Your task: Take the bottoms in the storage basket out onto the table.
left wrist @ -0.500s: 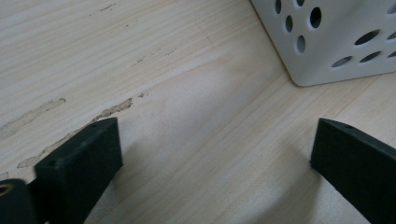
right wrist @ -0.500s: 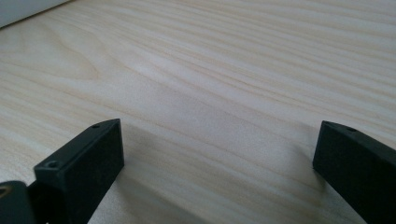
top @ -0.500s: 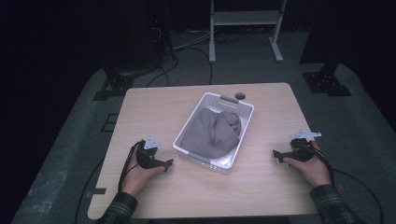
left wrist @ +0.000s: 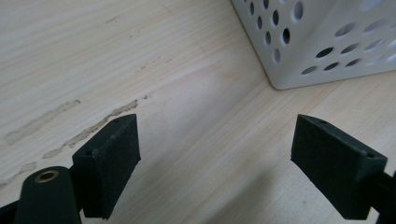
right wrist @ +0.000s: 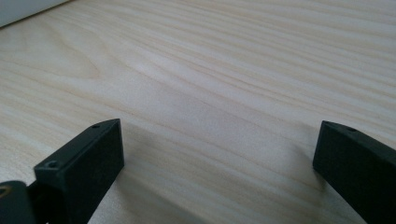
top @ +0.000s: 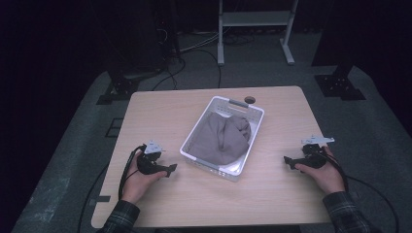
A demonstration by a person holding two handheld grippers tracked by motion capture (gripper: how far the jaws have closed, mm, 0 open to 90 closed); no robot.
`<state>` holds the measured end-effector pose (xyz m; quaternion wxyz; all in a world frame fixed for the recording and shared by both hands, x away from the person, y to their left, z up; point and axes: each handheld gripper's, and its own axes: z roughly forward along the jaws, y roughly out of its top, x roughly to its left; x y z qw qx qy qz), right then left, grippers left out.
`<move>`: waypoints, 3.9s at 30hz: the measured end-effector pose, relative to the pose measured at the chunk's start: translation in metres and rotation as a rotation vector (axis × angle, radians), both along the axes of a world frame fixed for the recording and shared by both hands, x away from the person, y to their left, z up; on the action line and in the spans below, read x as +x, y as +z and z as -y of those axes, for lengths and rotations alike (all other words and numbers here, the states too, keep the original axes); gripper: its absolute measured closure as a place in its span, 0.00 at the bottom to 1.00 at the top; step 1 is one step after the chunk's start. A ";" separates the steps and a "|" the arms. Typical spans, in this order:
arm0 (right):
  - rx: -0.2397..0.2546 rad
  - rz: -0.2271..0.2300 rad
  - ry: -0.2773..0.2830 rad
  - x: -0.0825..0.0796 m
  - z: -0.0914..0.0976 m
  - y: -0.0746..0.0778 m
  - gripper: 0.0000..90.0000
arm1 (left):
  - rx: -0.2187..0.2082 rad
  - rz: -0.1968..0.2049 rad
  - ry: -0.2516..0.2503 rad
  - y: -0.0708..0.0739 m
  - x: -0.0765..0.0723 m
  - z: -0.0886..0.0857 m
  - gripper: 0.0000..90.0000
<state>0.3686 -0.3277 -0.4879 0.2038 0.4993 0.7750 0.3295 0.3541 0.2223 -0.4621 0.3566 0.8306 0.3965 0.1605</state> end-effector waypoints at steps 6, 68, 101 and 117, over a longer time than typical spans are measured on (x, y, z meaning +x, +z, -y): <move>0.000 0.000 0.000 0.000 0.000 0.000 0.01 | -0.027 -0.019 -0.023 0.013 -0.004 -0.006 0.21; 0.001 0.000 -0.002 0.000 0.000 0.000 0.01 | -0.037 0.048 -0.181 0.083 0.068 0.120 0.08; 0.001 0.000 -0.002 0.000 0.000 0.000 0.01 | 0.116 -0.135 -0.127 0.042 0.129 0.194 0.02; 0.000 0.000 -0.004 0.000 0.000 0.000 0.01 | 0.038 -0.276 -0.186 0.023 0.133 0.221 0.00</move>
